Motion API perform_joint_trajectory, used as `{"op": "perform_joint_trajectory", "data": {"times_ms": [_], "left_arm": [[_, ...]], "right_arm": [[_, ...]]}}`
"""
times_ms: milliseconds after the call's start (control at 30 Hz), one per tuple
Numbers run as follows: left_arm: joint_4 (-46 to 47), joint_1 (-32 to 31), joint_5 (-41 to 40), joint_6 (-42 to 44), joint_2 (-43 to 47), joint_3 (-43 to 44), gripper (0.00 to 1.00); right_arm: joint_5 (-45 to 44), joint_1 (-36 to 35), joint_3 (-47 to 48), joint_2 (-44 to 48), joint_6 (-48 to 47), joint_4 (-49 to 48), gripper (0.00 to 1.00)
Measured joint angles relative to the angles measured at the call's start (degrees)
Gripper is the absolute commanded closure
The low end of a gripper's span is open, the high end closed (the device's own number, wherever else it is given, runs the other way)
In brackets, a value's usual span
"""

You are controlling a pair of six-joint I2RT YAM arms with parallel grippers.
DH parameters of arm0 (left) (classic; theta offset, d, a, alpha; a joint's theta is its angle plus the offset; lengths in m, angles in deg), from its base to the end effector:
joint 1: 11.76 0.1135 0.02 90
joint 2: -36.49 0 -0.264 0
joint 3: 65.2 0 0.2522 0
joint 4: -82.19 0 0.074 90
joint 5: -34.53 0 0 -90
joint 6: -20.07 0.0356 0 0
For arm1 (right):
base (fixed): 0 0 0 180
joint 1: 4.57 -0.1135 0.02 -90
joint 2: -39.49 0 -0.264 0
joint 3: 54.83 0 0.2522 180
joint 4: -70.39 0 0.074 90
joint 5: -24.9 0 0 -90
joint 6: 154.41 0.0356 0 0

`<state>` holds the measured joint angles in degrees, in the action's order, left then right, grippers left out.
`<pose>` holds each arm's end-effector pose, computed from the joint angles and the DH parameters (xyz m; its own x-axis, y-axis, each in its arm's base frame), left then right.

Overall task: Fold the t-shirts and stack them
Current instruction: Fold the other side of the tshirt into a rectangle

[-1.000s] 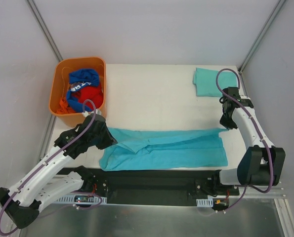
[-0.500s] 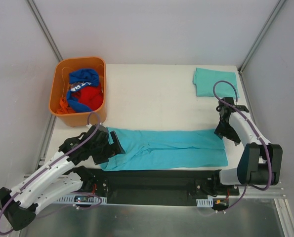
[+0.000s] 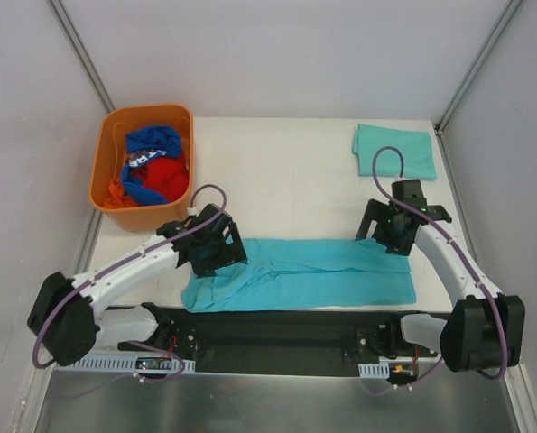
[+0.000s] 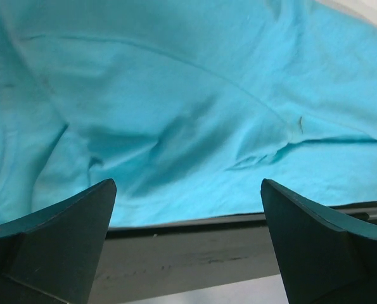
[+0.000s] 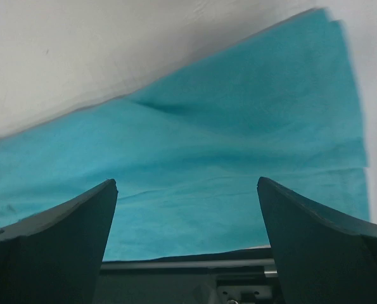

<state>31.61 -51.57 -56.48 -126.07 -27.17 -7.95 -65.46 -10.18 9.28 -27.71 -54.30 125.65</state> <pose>0.1642 -0.1360 0.2300 -0.8844 -0.3438 -0.3158 -0.1824 0.8772 -0.4442 0.2260 0.0220 0.2500 -0.8506 0.0928 -0.5175 0.0557 0.9947 0.0868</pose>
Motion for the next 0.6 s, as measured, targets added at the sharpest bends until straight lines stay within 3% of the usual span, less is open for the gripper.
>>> {"op": "perform_joint_trajectory", "data": {"times_ms": [167,367,600], "left_arm": [[8.22,0.20,2.89,1.62,-12.98,1.31,0.01],[11.74,3.61,7.21,3.43,-25.27,5.75,0.01],[12.66,5.42,12.39,5.44,-32.11,12.37,0.01]], "right_arm": [[7.78,-5.09,-1.36,-7.50,-0.57,-4.37,0.03],[10.08,-5.95,-1.68,-16.06,-0.26,-7.91,0.03],[7.58,-7.13,-3.56,-15.43,-0.11,-9.03,0.03]]}}
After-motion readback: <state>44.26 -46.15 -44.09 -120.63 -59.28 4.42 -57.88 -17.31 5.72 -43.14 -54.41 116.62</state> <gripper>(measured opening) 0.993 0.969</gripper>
